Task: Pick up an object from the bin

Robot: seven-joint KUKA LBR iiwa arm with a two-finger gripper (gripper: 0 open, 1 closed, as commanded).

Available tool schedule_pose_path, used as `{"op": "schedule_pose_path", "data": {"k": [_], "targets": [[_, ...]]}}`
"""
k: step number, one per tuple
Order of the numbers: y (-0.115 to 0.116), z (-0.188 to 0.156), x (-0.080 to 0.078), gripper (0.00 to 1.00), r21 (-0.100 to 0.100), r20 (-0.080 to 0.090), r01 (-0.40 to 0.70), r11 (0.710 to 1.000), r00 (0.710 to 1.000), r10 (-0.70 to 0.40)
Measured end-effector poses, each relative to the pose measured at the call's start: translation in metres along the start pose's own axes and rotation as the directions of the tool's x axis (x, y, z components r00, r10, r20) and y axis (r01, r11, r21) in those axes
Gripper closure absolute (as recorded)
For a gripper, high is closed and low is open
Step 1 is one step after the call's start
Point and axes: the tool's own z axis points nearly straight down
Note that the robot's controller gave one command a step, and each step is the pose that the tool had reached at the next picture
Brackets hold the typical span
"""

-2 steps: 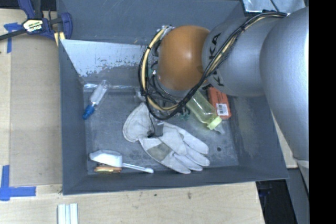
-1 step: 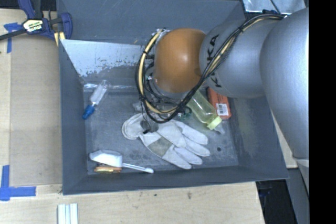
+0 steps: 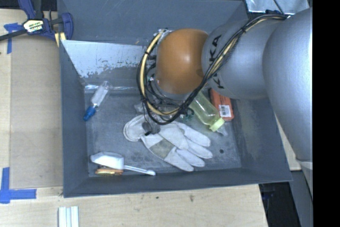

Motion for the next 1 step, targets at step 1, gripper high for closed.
{"op": "schedule_pose_path", "data": {"k": [1], "targets": [[-0.0079, -0.1211, -0.0053, 1.00, 0.001, -0.001, 0.008, 1.000, 1.000, -0.008]]}}
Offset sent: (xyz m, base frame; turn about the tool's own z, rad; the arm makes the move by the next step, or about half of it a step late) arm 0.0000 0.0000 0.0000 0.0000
